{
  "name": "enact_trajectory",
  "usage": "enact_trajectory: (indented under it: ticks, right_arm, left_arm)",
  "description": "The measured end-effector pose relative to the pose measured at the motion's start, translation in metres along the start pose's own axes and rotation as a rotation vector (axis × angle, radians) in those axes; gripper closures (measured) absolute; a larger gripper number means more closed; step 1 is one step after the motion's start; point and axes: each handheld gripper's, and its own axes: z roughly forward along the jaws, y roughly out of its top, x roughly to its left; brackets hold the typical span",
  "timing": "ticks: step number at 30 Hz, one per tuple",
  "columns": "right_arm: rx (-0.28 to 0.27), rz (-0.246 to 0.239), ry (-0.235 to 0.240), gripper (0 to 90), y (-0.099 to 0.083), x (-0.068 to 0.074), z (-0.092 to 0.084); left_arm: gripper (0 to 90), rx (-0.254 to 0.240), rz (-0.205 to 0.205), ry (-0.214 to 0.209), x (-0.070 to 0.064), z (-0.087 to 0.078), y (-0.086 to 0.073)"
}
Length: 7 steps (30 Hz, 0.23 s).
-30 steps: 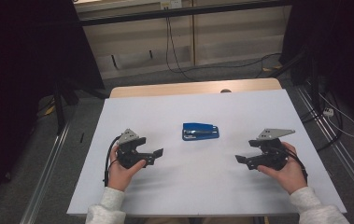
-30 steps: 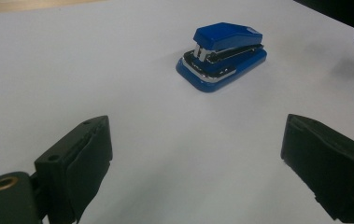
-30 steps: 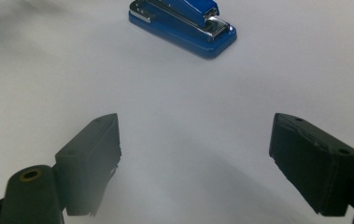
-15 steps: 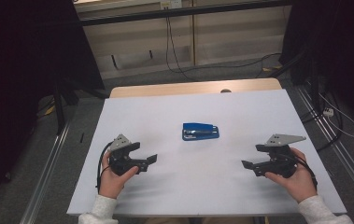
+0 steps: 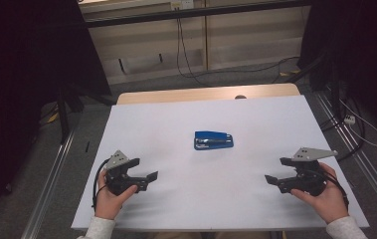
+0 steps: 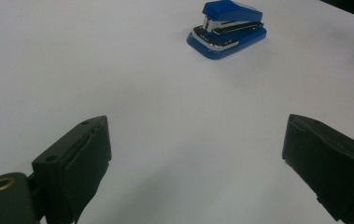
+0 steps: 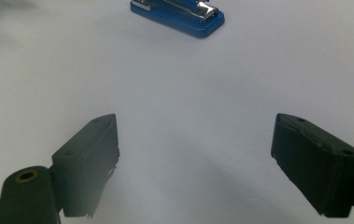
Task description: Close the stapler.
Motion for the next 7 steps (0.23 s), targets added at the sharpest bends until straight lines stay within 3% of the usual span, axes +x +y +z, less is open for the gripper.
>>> enact_trajectory:
  ticks: [7]
  right_arm:
    - [0.0,-0.007,0.001,14.6,0.0,-0.001,0.001]
  left_arm:
    - [8.0,-0.018,-0.007,0.018,0.007,-0.014,-0.008]
